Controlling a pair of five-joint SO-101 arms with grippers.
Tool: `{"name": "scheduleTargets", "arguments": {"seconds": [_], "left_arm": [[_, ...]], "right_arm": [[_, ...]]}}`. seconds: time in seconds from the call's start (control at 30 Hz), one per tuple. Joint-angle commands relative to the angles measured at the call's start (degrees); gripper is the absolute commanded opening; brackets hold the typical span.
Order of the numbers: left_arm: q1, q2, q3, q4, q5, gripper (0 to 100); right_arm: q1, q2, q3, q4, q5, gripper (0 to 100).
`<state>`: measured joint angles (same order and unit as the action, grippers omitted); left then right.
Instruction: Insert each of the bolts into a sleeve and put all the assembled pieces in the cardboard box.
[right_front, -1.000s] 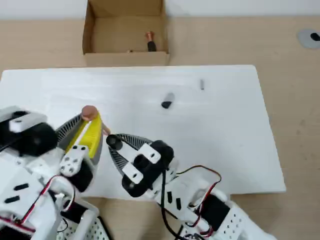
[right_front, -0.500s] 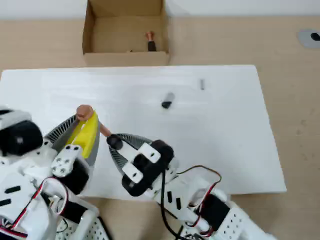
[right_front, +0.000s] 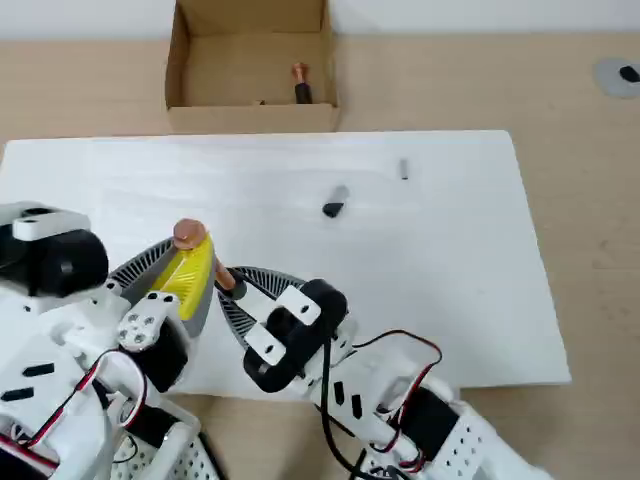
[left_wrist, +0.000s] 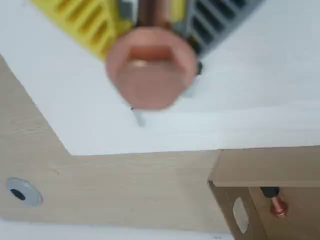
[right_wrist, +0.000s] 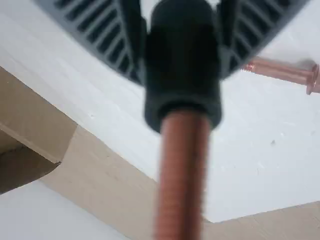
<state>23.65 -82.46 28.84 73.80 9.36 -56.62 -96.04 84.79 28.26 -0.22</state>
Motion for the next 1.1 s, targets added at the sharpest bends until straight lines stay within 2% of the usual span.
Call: {"name": "scheduleTargets", "arguments": {"seconds": [0.0,0.53,0.73,1.07], "left_arm": [[0.88,0.66,-2.73,0.09,0.35,1],[0.62,0.31,0.62,0.53,-0.97,1],[-5.54,0.31,4.22,-3.60,-0.97,1],[-5.54,0.22,5.10,-3.25,-0.70,1]], "right_arm": [[-0.66,-0.31,-0.22,-1.49,0.35,1.0],[-0.57,-0.75,-0.22,-1.49,0.35,1.0],[-0.57,-0.75,-0.22,-1.41,0.35,1.0],[-0.57,-0.75,-0.22,-1.41,0.35,1.0]]}}
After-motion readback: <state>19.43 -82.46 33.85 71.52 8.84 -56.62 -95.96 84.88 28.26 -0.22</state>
